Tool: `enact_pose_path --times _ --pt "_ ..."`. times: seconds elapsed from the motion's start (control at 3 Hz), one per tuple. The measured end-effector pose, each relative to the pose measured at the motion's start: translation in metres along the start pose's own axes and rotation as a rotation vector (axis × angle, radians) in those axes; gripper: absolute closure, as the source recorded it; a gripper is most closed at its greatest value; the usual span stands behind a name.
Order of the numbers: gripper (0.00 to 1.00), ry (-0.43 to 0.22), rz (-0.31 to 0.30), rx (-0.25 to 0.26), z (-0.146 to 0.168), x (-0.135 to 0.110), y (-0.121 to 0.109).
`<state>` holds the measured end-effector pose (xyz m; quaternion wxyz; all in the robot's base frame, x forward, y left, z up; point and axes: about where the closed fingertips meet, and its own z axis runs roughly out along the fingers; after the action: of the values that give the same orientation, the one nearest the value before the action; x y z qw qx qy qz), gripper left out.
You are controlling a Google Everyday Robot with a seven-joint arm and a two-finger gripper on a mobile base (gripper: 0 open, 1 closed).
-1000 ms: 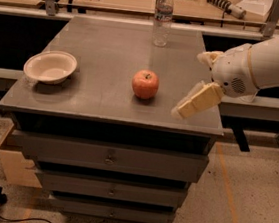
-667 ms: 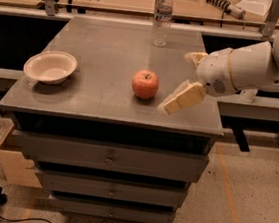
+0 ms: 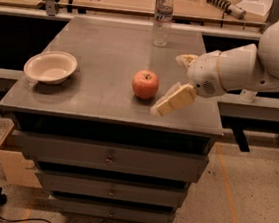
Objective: Pick apple
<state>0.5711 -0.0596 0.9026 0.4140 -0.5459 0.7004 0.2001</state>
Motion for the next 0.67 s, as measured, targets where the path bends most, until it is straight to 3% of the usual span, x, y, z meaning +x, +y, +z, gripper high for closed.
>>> enact_pose_path --times 0.33,0.67 --pt "0.0 -0.004 0.01 -0.016 0.023 0.007 -0.003" --pt "0.0 -0.019 0.01 -0.001 0.038 0.015 -0.022"
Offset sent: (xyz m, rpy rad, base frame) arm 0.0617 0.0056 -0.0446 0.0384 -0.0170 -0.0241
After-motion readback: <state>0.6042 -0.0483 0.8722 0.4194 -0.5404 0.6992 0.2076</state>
